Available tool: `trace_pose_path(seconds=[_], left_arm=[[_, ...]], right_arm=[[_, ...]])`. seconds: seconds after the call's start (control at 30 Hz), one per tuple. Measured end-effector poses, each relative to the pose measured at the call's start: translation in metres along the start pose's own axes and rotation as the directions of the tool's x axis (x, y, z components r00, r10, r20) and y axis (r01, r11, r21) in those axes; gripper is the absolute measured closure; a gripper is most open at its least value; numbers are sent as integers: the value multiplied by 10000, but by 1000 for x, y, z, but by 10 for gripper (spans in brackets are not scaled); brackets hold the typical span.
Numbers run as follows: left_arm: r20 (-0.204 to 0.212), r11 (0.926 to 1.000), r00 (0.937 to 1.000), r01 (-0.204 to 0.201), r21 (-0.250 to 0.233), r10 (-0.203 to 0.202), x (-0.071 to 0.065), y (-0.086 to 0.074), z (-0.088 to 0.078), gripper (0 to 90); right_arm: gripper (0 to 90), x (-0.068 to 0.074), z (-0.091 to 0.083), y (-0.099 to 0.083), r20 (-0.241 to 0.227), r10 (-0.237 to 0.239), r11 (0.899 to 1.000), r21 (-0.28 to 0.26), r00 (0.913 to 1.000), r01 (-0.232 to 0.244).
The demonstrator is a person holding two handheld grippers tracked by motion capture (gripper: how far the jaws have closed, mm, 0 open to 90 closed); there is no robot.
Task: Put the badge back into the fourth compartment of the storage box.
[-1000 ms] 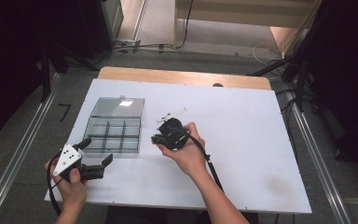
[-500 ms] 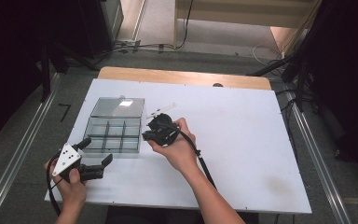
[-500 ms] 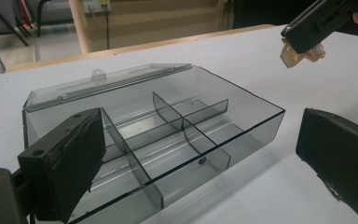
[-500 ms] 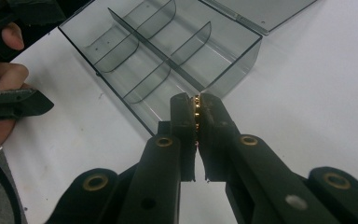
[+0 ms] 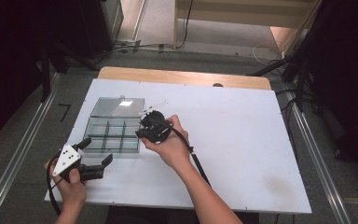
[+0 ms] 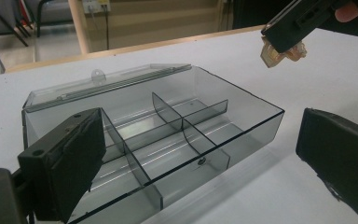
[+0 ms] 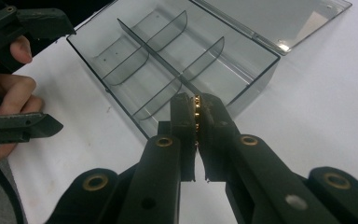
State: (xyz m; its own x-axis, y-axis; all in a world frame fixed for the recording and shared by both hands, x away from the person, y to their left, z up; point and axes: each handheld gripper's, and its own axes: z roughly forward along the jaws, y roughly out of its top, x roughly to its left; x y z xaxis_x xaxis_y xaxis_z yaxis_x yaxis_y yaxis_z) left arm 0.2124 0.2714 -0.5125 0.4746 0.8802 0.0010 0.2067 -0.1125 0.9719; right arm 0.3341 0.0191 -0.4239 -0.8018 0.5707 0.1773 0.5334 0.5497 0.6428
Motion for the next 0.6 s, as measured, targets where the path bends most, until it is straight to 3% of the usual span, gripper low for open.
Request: trace_pose_path(seconds=[0.6], left_arm=[[35,9999,9999,97,-82,-97,1,0,-1,18]], right_arm=[[829,12,19,14,-274,-216,9998,38,9994,218]])
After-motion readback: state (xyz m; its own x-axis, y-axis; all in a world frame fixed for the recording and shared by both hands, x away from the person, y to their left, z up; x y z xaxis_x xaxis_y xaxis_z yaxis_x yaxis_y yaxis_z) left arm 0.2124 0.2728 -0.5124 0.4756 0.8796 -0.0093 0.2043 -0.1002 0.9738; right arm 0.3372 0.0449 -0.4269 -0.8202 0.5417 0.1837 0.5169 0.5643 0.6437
